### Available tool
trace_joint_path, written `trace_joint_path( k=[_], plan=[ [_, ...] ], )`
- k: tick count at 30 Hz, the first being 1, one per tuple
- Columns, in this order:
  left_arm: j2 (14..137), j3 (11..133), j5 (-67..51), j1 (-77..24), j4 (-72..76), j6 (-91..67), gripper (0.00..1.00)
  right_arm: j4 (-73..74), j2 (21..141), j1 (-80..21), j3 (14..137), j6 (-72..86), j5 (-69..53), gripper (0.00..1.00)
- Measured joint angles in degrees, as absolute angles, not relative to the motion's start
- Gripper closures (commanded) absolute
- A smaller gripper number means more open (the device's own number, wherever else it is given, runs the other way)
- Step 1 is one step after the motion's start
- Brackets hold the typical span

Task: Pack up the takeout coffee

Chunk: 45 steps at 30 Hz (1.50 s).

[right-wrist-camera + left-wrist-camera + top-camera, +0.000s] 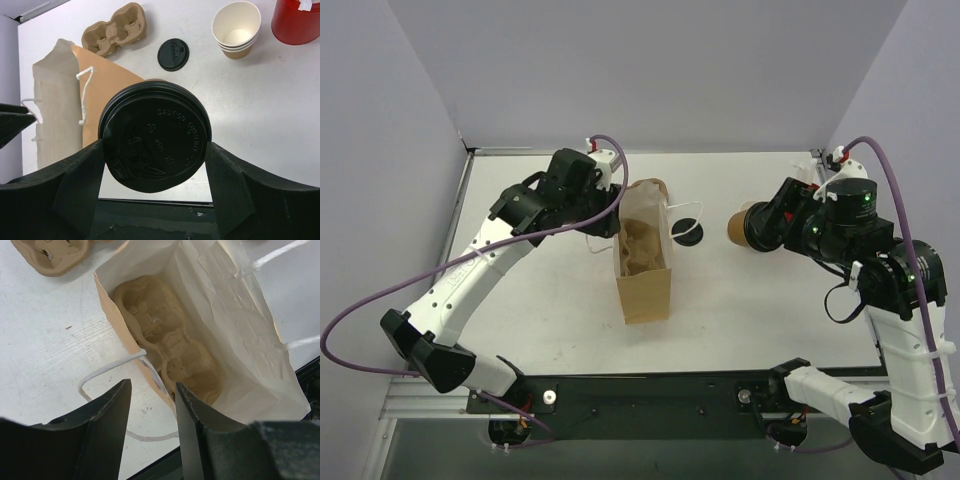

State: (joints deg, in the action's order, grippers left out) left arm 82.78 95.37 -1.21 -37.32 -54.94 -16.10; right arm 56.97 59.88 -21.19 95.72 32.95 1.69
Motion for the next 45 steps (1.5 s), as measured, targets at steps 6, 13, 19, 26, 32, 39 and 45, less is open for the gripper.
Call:
trace_joint_path(
  k=[6, 13, 19, 26, 32, 39, 45],
  plan=[
    [82.7, 93.2, -1.1, -37.8, -54.9, -16.3, 0.5, 56.9, 59.7, -21.8, 98.1, 33.2, -0.3, 0.46],
    [82.7, 92.1, -1.1, -37.8, -54.6, -16.5, 0.57, 56.7, 59.6, -22.6, 99.0, 33.7, -3.3, 0.46],
    [83.6, 92.0, -1.7, -37.9, -53.8, -17.3, 0.79, 55.8, 60.2, -23.0, 99.8, 34.3, -5.1, 0.46],
    [85.6, 94.6, -1.4, -38.1, -54.9, -16.7, 1.0, 54.7, 60.3, -23.0, 101.0, 34.7, -5.9, 0.46],
    [90.0, 107.0, 1.4, -38.5, -60.8, -12.3, 1.0, 53.8, 61.1, -23.0, 102.8, 35.2, -7.4, 0.46],
    [93.5, 114.9, 7.0, -43.2, -64.1, -10.5, 1.0, 52.6, 63.8, -23.6, 103.7, 36.4, -9.9, 0.46],
    [94.2, 105.6, 10.4, -48.1, -61.7, -15.8, 1.0, 49.2, 66.2, -26.9, 102.3, 38.0, -10.3, 0.46]
  ],
)
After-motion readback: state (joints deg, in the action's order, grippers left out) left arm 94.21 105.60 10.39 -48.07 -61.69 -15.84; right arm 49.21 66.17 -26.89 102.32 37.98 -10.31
